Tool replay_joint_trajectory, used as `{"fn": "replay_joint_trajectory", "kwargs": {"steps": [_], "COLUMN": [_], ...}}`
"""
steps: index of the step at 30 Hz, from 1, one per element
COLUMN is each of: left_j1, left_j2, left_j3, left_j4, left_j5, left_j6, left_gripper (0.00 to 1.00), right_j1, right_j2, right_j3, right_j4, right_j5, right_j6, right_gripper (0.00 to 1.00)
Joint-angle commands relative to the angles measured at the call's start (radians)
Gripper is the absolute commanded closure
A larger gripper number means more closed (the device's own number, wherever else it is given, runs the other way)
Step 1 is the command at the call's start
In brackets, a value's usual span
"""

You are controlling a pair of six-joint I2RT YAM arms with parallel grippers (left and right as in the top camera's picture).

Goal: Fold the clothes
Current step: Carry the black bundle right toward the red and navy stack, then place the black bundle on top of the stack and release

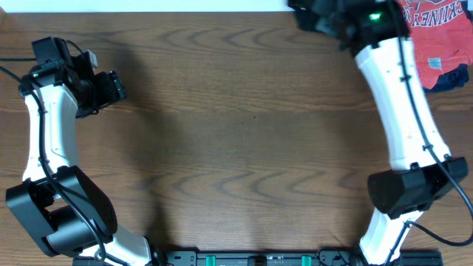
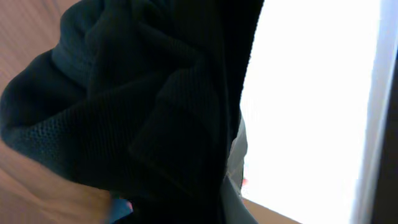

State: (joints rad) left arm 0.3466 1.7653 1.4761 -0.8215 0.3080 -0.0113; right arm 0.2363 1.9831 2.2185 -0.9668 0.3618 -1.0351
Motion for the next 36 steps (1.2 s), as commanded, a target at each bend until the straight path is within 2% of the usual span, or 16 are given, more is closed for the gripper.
{"fn": "replay_joint_trajectory", "kwargs": {"steps": [1, 5, 11, 14, 23, 36], "left_j1": [0.001, 0.001, 0.001, 0.001, 0.001, 0.001], "left_j2": [-0.024, -0.024, -0.024, -0.024, -0.02, -0.02], "left_j3": [-0.001, -0.001, -0.001, -0.001, -0.001, -0.002], "left_j4": [0.0, 0.0, -0.005, -0.012, -0.011, 0.0], "left_j5": [-0.005, -0.005, -0.005, -0.005, -0.005, -0.005], "left_j6": [-0.008, -0.009, -0.009, -0.008, -0.008, -0.009], "left_gripper": [0.2, 0.2, 0.2, 0.2, 0.2, 0.2], "right_j1": [-0.107, -0.25, -0.479, -0.563, -0.629, -0.665], "right_j2": [-0.014, -0.014, 0.016, 0.064, 0.166, 0.234], "right_j3": [0.011, 0.011, 0.011, 0.011, 0.011, 0.011], "right_j4": [0.038, 0.168, 0.233, 0.294, 0.447, 0.491], "right_j5": [-0.002, -0.14, -0.67, -0.786, -0.871, -0.867], "right_j6": [-0.253, -0.28, -0.462, -0.499, -0.513, -0.536], "right_gripper": [0.99, 0.99, 0.99, 0.99, 0.99, 0.99]}}
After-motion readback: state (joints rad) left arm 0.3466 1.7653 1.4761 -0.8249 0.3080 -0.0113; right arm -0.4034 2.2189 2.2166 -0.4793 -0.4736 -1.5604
